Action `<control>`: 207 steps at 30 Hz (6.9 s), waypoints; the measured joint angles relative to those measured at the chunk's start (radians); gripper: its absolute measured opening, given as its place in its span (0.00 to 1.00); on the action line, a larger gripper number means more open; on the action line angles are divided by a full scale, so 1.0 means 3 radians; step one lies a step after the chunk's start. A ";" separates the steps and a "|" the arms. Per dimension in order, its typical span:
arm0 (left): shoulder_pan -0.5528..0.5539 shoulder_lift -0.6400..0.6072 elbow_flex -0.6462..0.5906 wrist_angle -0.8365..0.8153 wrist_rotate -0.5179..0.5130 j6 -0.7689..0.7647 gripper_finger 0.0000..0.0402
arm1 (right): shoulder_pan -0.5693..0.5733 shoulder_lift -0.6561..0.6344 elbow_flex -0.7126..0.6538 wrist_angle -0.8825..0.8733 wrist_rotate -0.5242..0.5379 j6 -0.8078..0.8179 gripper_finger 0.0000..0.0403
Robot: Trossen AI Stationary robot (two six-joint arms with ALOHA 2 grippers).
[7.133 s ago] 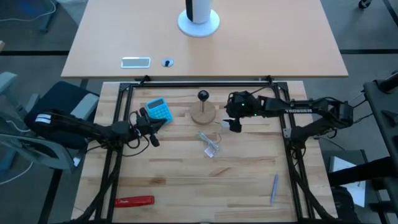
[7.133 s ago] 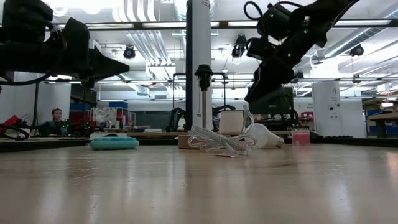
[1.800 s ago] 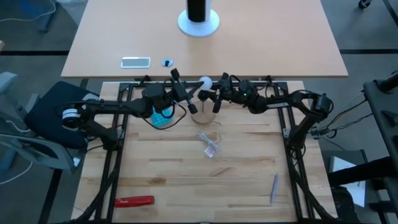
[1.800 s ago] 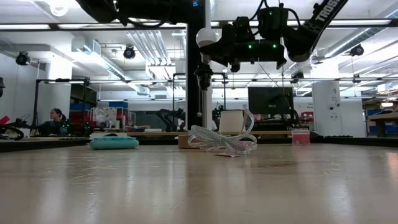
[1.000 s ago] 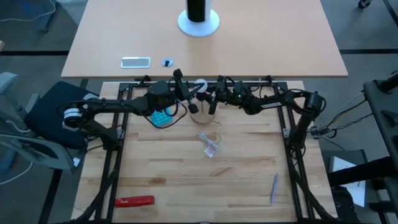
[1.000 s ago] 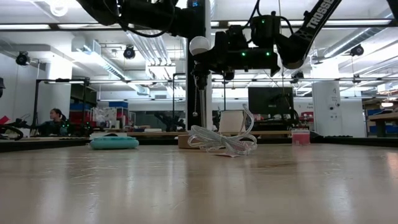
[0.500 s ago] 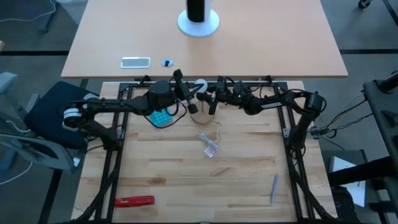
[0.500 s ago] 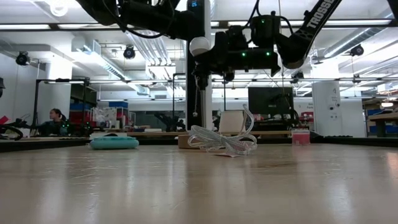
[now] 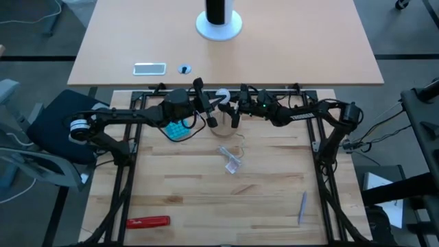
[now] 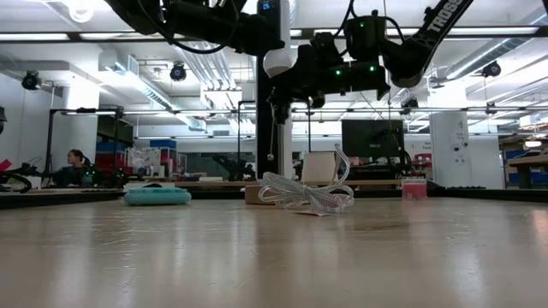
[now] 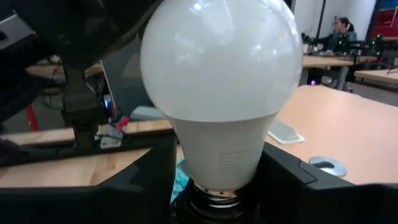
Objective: Screw lightbulb
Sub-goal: Insert the light bulb into the desk lamp
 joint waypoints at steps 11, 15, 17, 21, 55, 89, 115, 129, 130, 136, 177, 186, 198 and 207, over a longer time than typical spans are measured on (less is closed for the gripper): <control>0.0004 0.0001 0.0000 0.0052 0.0006 0.0060 0.00 | 0.0018 -0.0298 -0.0005 -0.0428 -0.0001 -0.0165 0.55; 0.0004 0.0003 0.0000 0.0051 0.0006 0.0117 0.00 | 0.0018 -0.0306 -0.0005 -0.0440 0.0002 -0.0165 0.59; 0.0007 0.0003 0.0000 0.0050 0.0005 0.0141 0.00 | 0.0018 -0.0312 -0.0004 -0.0471 0.0008 -0.0168 0.60; 0.0015 0.0006 -0.0001 0.0042 0.0033 0.0189 0.00 | 0.0019 -0.0315 0.0001 -0.0520 0.0053 -0.0196 0.64; 0.0056 0.0098 0.0000 0.0159 0.0166 0.0174 0.00 | 0.0018 -0.1253 0.0009 -0.2154 0.0569 -0.0519 0.70; 0.0137 0.0103 -0.0003 0.0217 0.0173 0.0212 0.00 | 0.0008 -0.0754 0.0184 -0.1631 0.0596 -0.0843 0.13; 0.0137 0.0102 -0.0003 0.0164 0.0255 0.0186 0.00 | 0.0067 -0.0755 0.0184 -0.1633 0.0630 -0.0920 0.04; 0.0142 0.0099 0.0000 0.0135 0.0253 0.0187 0.00 | 0.0104 -0.0920 0.0184 -0.1814 0.0561 -0.0897 0.04; 0.0142 0.0099 0.0000 0.0135 0.0253 0.0187 0.00 | 0.0108 -0.0937 0.0184 -0.1835 0.0557 -0.0887 0.04; 0.0144 0.0099 0.0000 0.0131 0.0253 0.0187 0.00 | 0.0144 -0.0990 0.0187 -0.1938 0.0764 -0.0864 0.04; 0.0144 0.0089 0.0000 0.0079 0.0148 0.0166 0.00 | 0.0125 -0.0871 0.0195 -0.1724 0.0589 -0.0793 0.00; 0.0145 0.0089 0.0003 0.0048 0.0161 0.0163 0.00 | 0.0154 -0.0921 0.0205 -0.1843 0.0862 -0.0810 0.00; 0.0125 0.0060 -0.0005 0.0046 0.0251 0.0081 0.00 | 0.0131 -0.0953 0.0207 -0.1829 0.0971 -0.0870 0.00; 0.0121 0.0024 -0.0008 0.0023 0.0259 0.0061 0.00 | 0.0128 -0.1000 0.0206 -0.1970 0.1180 -0.0877 0.00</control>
